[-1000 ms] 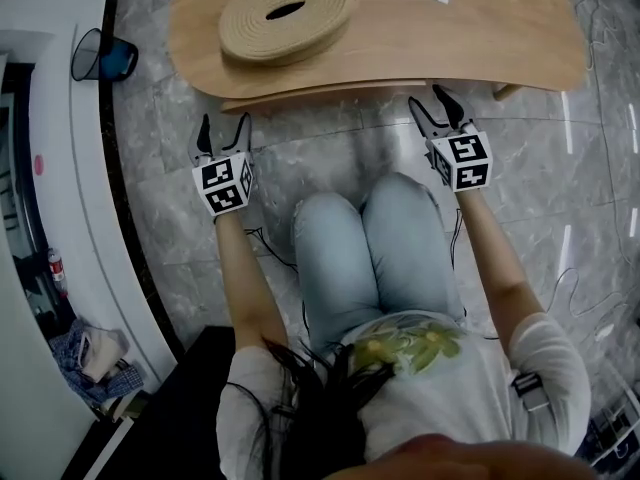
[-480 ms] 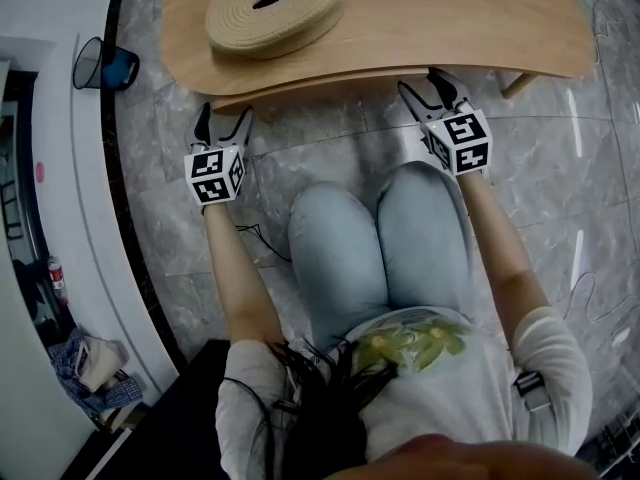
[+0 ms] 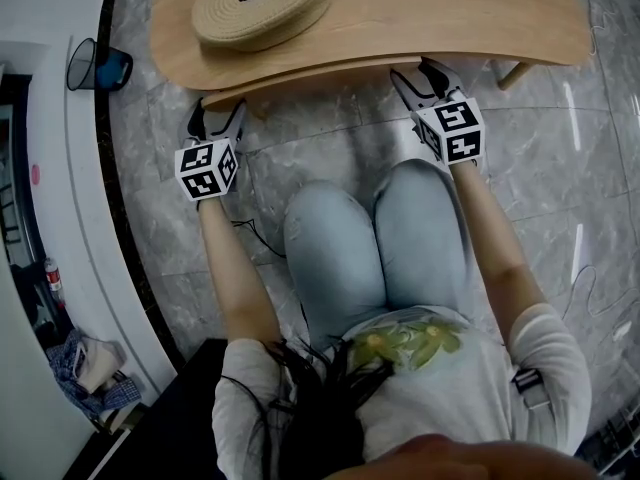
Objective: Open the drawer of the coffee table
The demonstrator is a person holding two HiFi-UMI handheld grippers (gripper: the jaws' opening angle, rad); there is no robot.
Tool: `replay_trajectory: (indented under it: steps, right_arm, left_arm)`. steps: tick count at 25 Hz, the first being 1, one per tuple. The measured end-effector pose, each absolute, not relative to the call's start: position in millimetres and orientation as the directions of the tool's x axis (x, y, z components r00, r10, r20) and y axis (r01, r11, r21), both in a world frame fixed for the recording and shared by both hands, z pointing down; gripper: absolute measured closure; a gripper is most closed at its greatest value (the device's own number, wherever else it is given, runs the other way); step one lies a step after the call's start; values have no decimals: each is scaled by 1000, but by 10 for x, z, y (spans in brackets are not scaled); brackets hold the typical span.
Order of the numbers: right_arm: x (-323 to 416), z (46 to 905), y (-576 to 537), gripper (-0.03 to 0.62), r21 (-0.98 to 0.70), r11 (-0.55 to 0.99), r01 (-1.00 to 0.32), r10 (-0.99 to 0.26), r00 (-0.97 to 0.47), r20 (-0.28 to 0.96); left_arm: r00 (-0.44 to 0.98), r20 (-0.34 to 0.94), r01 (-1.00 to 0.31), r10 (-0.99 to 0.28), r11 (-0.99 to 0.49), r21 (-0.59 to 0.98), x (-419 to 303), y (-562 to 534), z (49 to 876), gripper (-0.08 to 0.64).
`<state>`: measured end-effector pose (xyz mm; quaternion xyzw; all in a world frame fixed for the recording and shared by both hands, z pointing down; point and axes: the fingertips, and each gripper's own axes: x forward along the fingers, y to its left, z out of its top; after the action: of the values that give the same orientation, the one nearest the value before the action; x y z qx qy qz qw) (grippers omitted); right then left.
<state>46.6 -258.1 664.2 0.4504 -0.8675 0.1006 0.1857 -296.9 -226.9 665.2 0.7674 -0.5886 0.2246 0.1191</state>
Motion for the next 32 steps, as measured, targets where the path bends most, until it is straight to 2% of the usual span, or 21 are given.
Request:
replay_trajectory:
  steps: [32]
  right_arm:
    - [545, 6693, -2191, 430, -3, 639, -770, -670, -558, 489]
  left_arm:
    - [149, 505, -977, -850, -204, -55, -2902, -1799, 6675, 195]
